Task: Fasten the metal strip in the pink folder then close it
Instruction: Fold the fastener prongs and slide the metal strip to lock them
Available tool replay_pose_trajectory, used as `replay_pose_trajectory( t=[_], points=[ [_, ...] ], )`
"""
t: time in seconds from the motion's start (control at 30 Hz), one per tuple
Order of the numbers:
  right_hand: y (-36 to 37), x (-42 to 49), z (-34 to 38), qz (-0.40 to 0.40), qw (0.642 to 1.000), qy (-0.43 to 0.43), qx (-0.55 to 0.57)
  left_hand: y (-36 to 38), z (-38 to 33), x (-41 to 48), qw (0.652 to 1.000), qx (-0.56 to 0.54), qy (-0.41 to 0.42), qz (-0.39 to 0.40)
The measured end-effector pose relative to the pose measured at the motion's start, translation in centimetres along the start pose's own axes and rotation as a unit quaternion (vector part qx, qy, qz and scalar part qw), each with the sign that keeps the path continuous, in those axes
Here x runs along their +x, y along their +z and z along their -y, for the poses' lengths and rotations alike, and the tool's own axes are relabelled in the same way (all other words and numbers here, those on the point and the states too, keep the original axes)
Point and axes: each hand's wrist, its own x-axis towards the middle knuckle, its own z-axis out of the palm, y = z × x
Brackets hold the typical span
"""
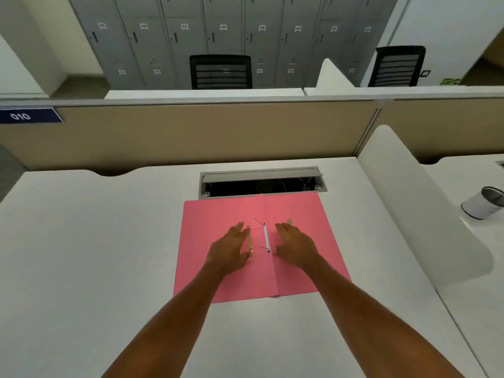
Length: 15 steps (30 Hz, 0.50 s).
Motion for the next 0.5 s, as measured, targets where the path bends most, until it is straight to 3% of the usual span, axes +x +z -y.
replay_pose_trajectory(
  t=[0.17, 0.37, 0.5],
  points=[
    [1.3, -0.4, 0.2, 0.015, 0.999, -0.003, -0.049, 1.9, -0.9, 0.2, 0.999, 0.0, 0.007, 0.04],
    [2.7, -1.2, -0.4, -0.027, 0.996, -0.021, -0.076, 3.4, -1.9, 0.4, 0.999, 0.02, 0.015, 0.048],
    [2.7, -1.3, -1.2, -0.07, 0.993, 0.085, -0.049, 3.8, -1.6, 0.6, 0.999, 0.006, 0.013, 0.044]
  ],
)
